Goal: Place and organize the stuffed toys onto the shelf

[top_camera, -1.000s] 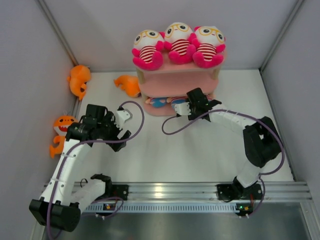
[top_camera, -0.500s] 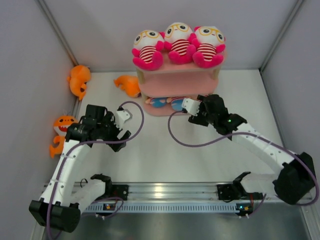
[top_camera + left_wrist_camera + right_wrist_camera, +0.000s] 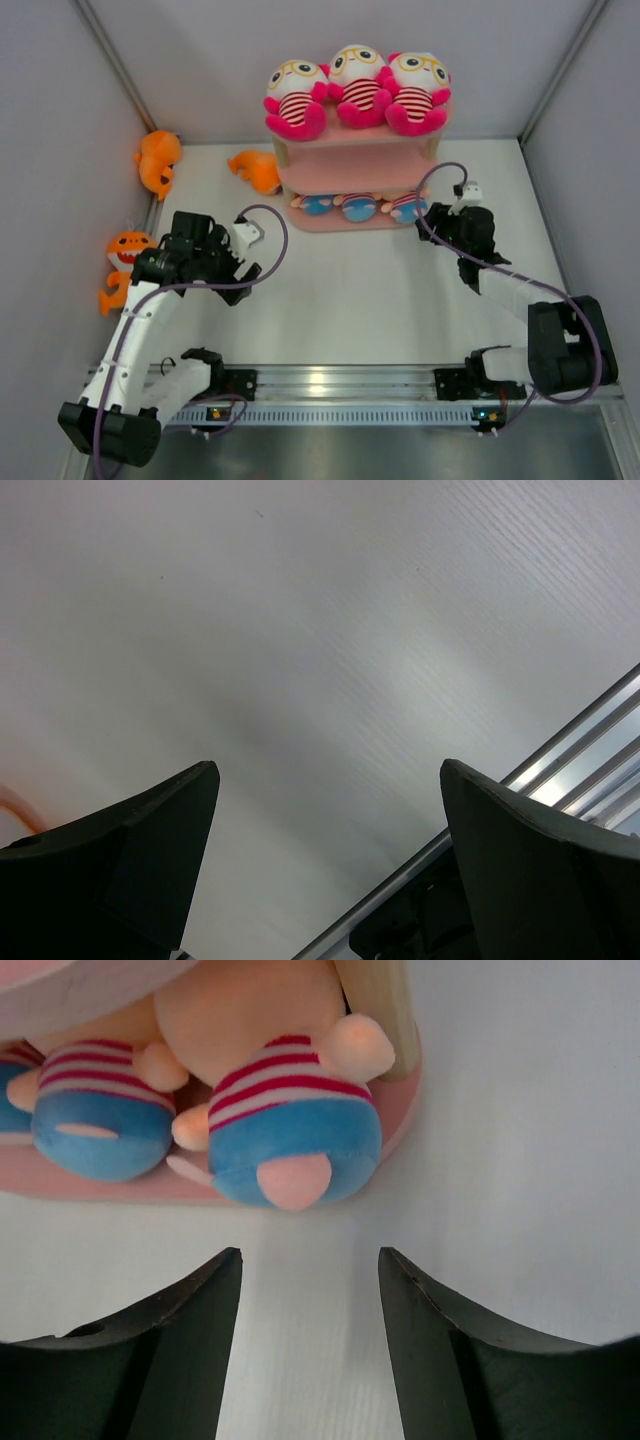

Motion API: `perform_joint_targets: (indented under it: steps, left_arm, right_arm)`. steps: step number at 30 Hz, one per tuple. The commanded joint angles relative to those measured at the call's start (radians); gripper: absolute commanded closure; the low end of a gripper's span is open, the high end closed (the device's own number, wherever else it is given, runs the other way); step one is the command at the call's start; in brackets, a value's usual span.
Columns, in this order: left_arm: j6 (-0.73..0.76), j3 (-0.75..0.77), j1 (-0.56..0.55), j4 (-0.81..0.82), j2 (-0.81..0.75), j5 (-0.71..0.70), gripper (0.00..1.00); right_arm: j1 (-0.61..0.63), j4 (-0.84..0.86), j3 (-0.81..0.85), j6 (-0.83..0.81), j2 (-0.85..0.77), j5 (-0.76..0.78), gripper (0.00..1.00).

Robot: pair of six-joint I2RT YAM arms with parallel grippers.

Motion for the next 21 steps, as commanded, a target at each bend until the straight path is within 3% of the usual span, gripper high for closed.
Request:
perform_joint_targets:
  steps: [1, 10, 18, 21]
  left_arm:
    - [0.002, -0.009, 0.004, 0.014, -0.027, -0.01, 0.02]
    - [0.003, -0.002, 0.006, 0.014, -0.017, -0.019, 0.02]
    - [0.003, 0.003, 0.006, 0.012, 0.006, -0.022, 0.02]
    - [-0.004, 0.004, 0.006, 0.014, 0.008, -0.036, 0.02]
  right_arm:
    - [-0.025, 0.312, 0.034, 0.25, 0.082, -0.026, 0.43]
    - [-0.027, 0.39, 0.143, 0.337, 0.3, -0.043, 0.52]
    - [-0.025, 0.411, 0.126, 0.34, 0.296, -0.072, 0.52]
    - [-0.024, 0.36, 0.092, 0.325, 0.222, 0.006, 0.45]
